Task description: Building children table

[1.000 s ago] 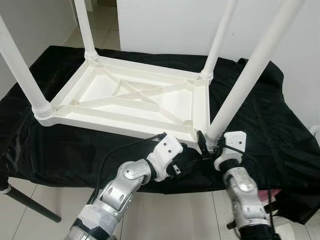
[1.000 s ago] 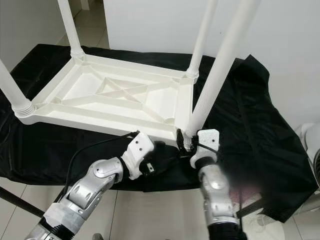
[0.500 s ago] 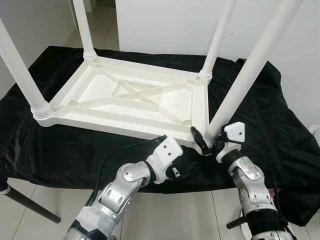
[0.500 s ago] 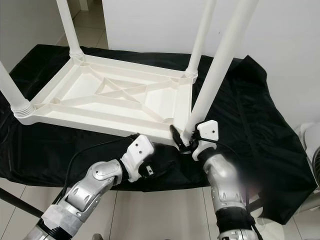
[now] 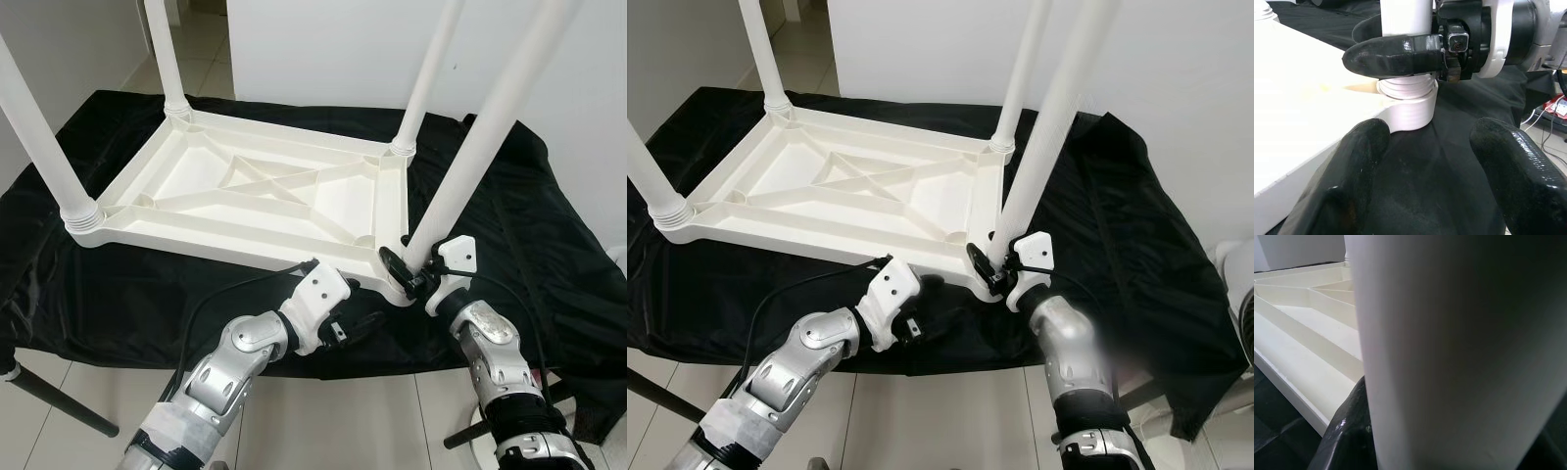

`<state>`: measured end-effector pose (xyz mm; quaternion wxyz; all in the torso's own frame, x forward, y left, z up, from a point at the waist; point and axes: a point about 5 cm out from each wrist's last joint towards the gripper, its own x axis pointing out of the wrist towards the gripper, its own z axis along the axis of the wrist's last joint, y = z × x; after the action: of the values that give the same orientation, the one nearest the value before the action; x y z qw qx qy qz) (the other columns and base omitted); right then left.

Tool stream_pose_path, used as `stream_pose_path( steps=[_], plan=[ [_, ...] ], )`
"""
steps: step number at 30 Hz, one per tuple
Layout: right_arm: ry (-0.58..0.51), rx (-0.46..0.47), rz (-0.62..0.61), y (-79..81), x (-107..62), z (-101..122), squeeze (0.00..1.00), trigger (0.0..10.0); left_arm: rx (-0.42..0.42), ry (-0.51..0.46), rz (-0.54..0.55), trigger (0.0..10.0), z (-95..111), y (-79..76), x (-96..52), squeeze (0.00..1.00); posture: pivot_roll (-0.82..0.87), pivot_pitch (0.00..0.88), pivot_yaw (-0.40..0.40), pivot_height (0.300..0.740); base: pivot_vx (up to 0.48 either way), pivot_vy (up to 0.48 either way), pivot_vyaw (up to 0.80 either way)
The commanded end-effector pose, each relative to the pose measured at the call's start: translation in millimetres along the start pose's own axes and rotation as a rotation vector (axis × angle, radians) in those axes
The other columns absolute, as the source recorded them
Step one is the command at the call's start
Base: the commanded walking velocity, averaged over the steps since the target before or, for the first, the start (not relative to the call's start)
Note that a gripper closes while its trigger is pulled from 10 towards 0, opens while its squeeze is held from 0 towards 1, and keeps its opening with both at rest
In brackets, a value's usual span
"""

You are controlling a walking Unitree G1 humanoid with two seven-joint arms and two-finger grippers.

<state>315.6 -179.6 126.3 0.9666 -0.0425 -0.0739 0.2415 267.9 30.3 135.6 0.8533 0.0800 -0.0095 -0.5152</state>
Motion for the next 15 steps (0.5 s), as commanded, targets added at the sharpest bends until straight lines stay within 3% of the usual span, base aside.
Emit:
stream_pose_path(
  steps=[1, 5, 6, 10, 15],
  plan=[
    [0.038, 0.010, 0.014, 0.5, -3.8, -8.7, 0.00, 0.0, -0.001, 0.002, -0.070, 10.0, 1.0, -4.3, 0.1, 0.00, 0.01, 0.064, -0.059, 0.740, 0.000, 0.000, 0.00],
    [0.033, 0.021, 0.000, -0.4, -4.5, -8.8, 0.00, 0.0, -0.001, 0.003, -0.069, 10.0, 1.2, -4.0, 0.0, 0.00, 0.01, 0.064, -0.059, 0.740, 0.000, 0.000, 0.00],
    [0.029, 0.040, -0.020, -1.2, -4.8, -8.9, 0.00, 10.0, -0.002, 0.003, -0.068, 10.0, 1.4, -3.7, 0.1, 0.00, 0.00, 0.067, -0.058, 0.740, 0.000, 0.000, 0.00],
    [0.052, 0.109, -0.134, -5.0, -2.7, -10.6, 0.00, 10.0, -0.004, 0.007, -0.069, 10.0, 1.8, -3.0, 1.0, 0.00, 0.00, 0.069, -0.055, 0.740, 0.000, 0.000, 0.00],
    [0.044, 0.116, -0.197, -2.3, 0.0, -7.7, 0.00, 10.0, -0.004, 0.008, -0.070, 10.0, 1.8, -2.9, 0.8, 0.00, 0.00, 0.072, -0.051, 0.740, 0.000, 0.000, 0.00]
  ],
)
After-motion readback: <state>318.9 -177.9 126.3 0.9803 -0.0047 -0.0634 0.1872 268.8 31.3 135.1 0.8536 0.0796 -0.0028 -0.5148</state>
